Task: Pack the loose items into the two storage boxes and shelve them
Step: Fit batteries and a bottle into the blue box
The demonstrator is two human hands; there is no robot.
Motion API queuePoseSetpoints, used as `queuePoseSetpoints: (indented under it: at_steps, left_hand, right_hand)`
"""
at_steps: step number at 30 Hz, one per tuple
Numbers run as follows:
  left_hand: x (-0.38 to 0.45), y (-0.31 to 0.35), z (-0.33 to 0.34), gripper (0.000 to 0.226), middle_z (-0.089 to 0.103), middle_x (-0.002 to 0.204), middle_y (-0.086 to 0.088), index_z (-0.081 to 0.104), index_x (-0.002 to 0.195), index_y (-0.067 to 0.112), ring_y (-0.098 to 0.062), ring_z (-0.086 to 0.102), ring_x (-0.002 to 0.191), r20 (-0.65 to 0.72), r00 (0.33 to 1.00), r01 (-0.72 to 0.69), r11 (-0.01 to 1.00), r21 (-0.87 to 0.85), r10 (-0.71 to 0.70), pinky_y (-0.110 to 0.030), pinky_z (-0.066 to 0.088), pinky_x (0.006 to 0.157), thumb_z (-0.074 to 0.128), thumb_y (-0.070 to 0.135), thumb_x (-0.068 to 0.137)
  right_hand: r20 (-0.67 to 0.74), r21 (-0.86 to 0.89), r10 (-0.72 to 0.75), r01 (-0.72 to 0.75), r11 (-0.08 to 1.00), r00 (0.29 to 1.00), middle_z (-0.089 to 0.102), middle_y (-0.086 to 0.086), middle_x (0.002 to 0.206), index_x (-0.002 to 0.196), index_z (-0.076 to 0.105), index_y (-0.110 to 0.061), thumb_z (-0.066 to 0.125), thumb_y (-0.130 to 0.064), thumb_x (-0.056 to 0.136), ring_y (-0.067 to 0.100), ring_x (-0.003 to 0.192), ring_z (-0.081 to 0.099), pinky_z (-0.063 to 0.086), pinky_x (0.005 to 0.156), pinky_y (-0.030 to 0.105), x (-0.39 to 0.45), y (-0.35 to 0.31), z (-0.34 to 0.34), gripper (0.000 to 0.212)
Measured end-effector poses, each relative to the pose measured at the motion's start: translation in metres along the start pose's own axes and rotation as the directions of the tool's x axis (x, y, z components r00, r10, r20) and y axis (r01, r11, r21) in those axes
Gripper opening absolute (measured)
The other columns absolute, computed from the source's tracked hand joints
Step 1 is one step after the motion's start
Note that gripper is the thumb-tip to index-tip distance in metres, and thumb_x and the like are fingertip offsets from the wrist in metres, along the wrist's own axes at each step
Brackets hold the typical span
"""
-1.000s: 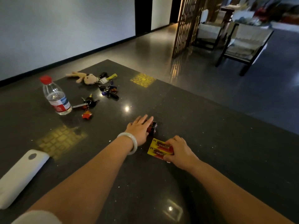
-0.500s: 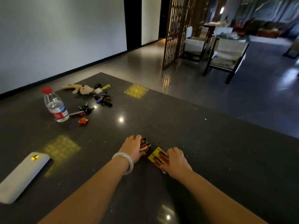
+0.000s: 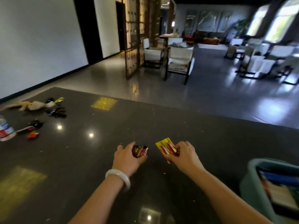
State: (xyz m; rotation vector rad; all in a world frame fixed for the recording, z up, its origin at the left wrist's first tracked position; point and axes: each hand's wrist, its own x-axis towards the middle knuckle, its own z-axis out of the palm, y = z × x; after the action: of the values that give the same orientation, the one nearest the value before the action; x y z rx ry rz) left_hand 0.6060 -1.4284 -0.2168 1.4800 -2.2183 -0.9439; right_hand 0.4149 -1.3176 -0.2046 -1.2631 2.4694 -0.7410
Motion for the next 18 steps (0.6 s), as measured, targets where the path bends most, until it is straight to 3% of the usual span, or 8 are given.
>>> queuePoseSetpoints:
  at_steps: [5, 10, 12, 18]
  left_hand:
    - [-0.043, 0.1, 0.044, 0.071, 0.033, 0.112, 0.006, 0.041, 0.135, 0.04, -0.016, 0.045, 0.108, 0.029, 0.966, -0.256, 0.965, -0.058, 0.258, -0.032, 0.043, 0.095, 0.072, 0.055, 0.074]
    - [-0.099, 0.18, 0.098, 0.065, 0.032, 0.109, 0.009, 0.035, 0.123, 0.047, -0.009, 0.042, 0.103, 0.102, 0.877, -0.46, 0.882, -0.102, 0.469, -0.026, 0.042, 0.088, 0.073, 0.057, 0.071]
    - [-0.123, 0.203, 0.121, 0.067, 0.033, 0.109, 0.01, 0.035, 0.124, 0.045, -0.007, 0.043, 0.102, 0.132, 0.841, -0.513, 0.85, -0.117, 0.525, -0.025, 0.044, 0.087, 0.073, 0.057, 0.071]
    - [-0.176, 0.244, 0.173, 0.072, 0.03, 0.107, 0.009, 0.033, 0.131, 0.04, -0.006, 0.04, 0.098, 0.184, 0.782, -0.604, 0.797, -0.007, 0.595, -0.021, 0.039, 0.081, 0.066, 0.064, 0.073]
  right_hand:
    - [-0.203, -0.004, 0.086, -0.088, 0.996, 0.976, 0.041, -0.012, 0.103, 0.114, 0.055, -0.024, 0.073, -0.054, 0.074, 0.009, 0.104, 0.045, 0.043, 0.089, 0.029, -0.048, 0.067, -0.085, 0.053]
    - [-0.415, 0.068, 0.232, -0.224, 0.972, 0.88, 0.048, -0.009, 0.104, 0.11, 0.059, -0.021, 0.073, -0.052, 0.073, 0.016, 0.106, 0.05, 0.044, 0.091, 0.035, -0.122, 0.141, -0.15, 0.051]
    - [-0.431, 0.097, 0.3, -0.286, 0.953, 0.851, 0.048, -0.009, 0.109, 0.116, 0.057, -0.022, 0.072, -0.053, 0.074, 0.016, 0.109, 0.05, 0.045, 0.095, 0.039, -0.154, 0.169, -0.167, 0.054]
    - [-0.396, 0.055, 0.414, -0.429, 0.902, 0.819, 0.04, -0.015, 0.103, 0.12, 0.052, -0.029, 0.065, -0.063, 0.076, 0.006, 0.1, 0.044, 0.045, 0.09, 0.031, -0.228, 0.231, -0.195, 0.057]
